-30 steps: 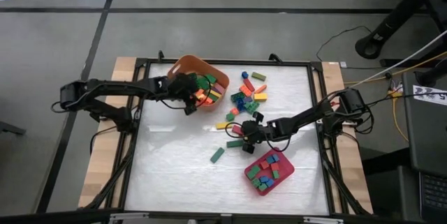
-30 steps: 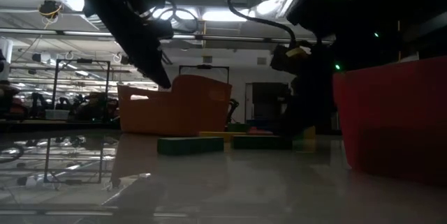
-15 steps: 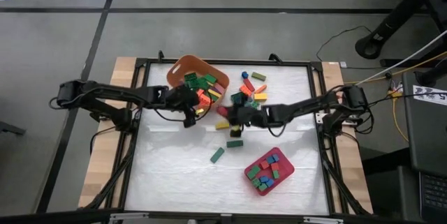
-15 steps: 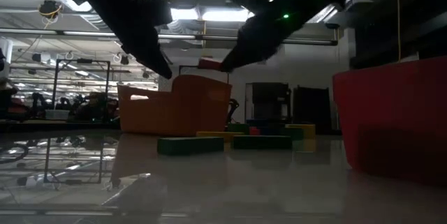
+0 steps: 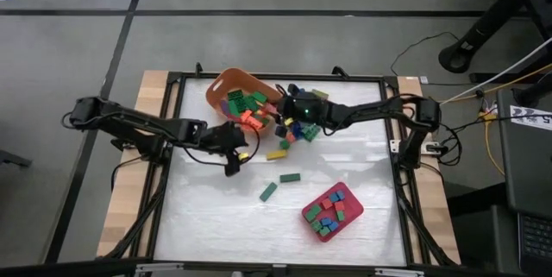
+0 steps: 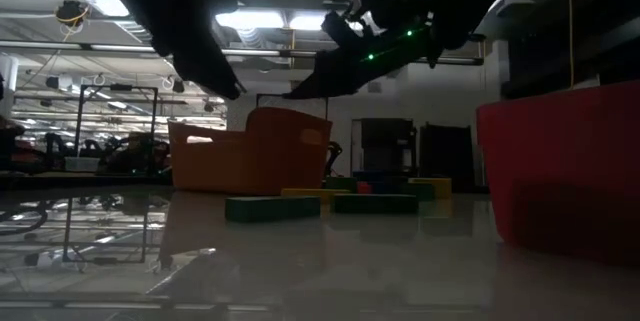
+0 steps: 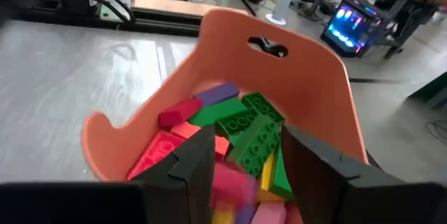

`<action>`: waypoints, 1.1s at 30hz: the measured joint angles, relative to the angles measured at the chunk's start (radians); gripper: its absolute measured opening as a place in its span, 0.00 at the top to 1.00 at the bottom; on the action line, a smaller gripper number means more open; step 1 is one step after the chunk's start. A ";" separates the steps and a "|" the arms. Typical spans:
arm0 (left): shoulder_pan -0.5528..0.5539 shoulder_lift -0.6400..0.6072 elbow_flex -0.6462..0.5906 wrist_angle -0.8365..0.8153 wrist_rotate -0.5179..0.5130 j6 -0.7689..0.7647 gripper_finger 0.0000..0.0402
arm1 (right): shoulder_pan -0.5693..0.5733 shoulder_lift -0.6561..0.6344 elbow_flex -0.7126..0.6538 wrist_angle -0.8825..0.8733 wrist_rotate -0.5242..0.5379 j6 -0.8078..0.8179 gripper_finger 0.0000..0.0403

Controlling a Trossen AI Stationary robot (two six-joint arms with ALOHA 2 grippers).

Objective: Sort blocks by size
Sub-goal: Put the large red block into the orange bin, then put the large green block into the orange bin

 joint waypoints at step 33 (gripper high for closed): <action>-0.324 0.526 0.049 0.513 -0.297 -0.254 0.47 | -0.002 -0.274 0.002 -0.313 0.087 -0.014 0.59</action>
